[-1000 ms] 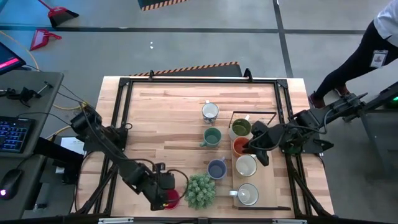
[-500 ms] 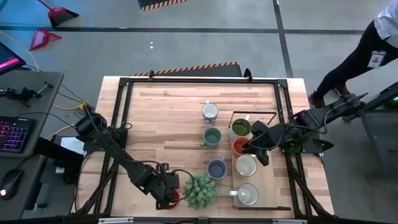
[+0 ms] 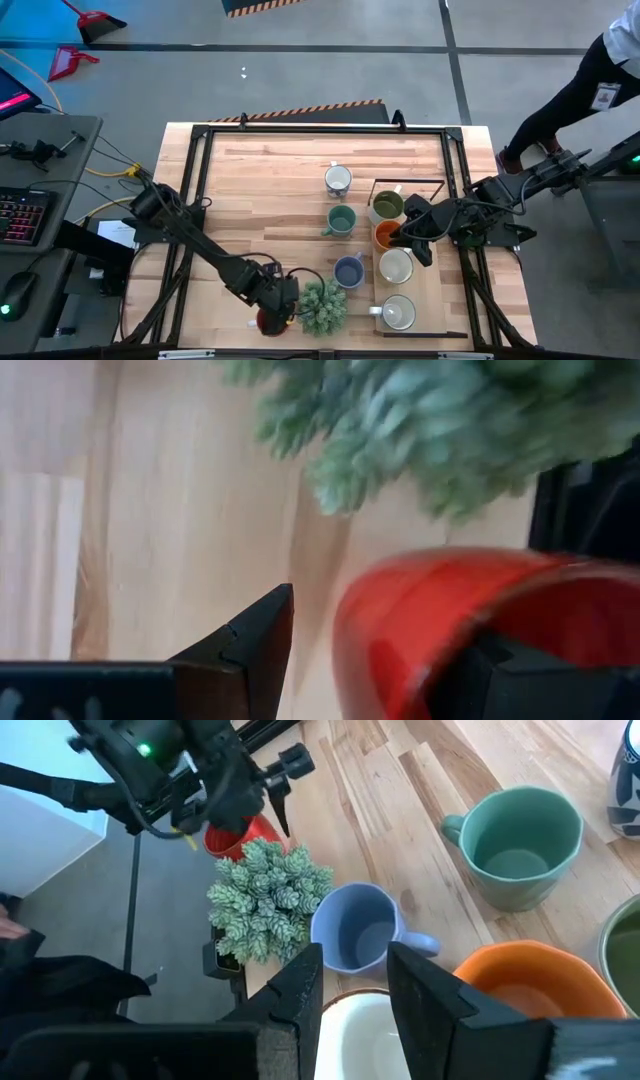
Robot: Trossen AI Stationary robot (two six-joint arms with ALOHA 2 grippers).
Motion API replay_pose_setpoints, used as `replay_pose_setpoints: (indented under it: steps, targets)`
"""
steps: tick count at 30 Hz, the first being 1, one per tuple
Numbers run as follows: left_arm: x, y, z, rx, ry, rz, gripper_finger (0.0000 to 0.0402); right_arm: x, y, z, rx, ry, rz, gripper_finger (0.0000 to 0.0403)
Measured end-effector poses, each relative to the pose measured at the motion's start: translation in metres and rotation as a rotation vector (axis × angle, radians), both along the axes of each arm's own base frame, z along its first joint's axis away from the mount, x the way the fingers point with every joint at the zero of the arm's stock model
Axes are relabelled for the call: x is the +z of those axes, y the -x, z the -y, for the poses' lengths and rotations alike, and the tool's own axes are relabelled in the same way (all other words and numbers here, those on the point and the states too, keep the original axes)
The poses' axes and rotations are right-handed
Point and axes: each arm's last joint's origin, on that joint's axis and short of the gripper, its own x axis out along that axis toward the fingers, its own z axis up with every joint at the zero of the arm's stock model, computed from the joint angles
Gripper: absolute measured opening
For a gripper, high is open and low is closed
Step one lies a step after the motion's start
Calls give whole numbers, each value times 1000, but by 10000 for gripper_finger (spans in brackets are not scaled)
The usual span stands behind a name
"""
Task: Place coffee mugs
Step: Put the red mug on the shelf
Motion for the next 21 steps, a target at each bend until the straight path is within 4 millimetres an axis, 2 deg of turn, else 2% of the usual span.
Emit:
replay_pose_setpoints:
  steps: [8,12,17,21]
  targets:
    - [-19,-2,0,-57,-24,-80,161,-2,2,1,-1,13,-24,94]
    - [-21,-1,-1,-99,-47,-91,116,-4,3,2,-17,40,-49,94]
    - [-21,2,-3,-117,-77,-112,22,-7,5,4,-51,81,-65,94]
    - [-21,4,-5,-110,-92,-142,21,-9,6,5,-58,101,-89,94]
